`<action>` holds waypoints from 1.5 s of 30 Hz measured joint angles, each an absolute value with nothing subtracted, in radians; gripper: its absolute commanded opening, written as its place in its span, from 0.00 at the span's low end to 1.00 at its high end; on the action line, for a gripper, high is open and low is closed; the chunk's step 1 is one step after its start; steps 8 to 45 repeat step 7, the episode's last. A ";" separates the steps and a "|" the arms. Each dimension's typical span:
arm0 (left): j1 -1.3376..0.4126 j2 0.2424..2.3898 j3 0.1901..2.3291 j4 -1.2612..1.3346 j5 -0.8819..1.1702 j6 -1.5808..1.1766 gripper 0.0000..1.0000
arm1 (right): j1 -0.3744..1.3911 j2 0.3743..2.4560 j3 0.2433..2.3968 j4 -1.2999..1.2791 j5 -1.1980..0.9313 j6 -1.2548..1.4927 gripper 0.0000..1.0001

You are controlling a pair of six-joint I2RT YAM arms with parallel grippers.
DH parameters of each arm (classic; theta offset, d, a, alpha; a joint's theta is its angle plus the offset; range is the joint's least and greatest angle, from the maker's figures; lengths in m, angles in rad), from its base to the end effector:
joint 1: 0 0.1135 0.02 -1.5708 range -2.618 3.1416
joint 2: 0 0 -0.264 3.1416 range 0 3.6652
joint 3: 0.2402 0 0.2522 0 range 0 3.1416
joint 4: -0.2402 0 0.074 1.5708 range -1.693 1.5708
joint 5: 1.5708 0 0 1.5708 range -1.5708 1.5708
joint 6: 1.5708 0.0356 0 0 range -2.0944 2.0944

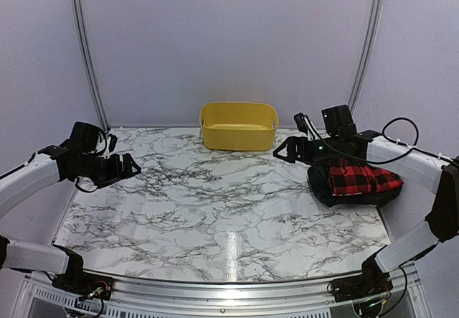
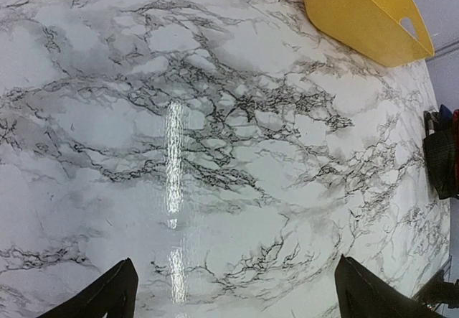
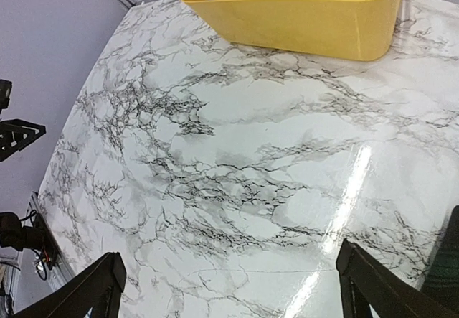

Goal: Fold and stack the mixed laundry pile
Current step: Reset both arms

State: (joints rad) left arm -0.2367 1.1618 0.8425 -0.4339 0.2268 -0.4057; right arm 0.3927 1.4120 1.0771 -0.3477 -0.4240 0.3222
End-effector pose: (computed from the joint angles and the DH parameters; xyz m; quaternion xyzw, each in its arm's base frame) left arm 0.2370 -0.0654 0.2615 -0.0321 0.9122 -0.2232 0.3420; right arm 0.2826 0.1329 0.2832 -0.1215 0.8790 0.3250 0.3270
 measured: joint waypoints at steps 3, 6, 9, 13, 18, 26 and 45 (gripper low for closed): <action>-0.237 1.143 0.799 -0.436 0.226 -0.412 0.99 | 0.427 1.414 1.034 -0.296 -0.414 0.336 0.98; -0.237 1.142 0.773 -0.434 0.223 -0.418 0.99 | 0.452 1.417 1.002 -0.253 -0.407 0.347 0.99; -0.237 1.142 0.767 -0.433 0.218 -0.420 0.99 | 0.457 1.418 0.993 -0.242 -0.406 0.349 0.99; -0.237 1.142 0.767 -0.433 0.218 -0.420 0.99 | 0.457 1.418 0.993 -0.242 -0.406 0.349 0.99; -0.237 1.142 0.767 -0.433 0.218 -0.420 0.99 | 0.457 1.418 0.993 -0.242 -0.406 0.349 0.99; -0.237 1.142 0.767 -0.433 0.218 -0.420 0.99 | 0.457 1.418 0.993 -0.242 -0.406 0.349 0.99; -0.237 1.142 0.767 -0.433 0.218 -0.420 0.99 | 0.457 1.418 0.993 -0.242 -0.406 0.349 0.99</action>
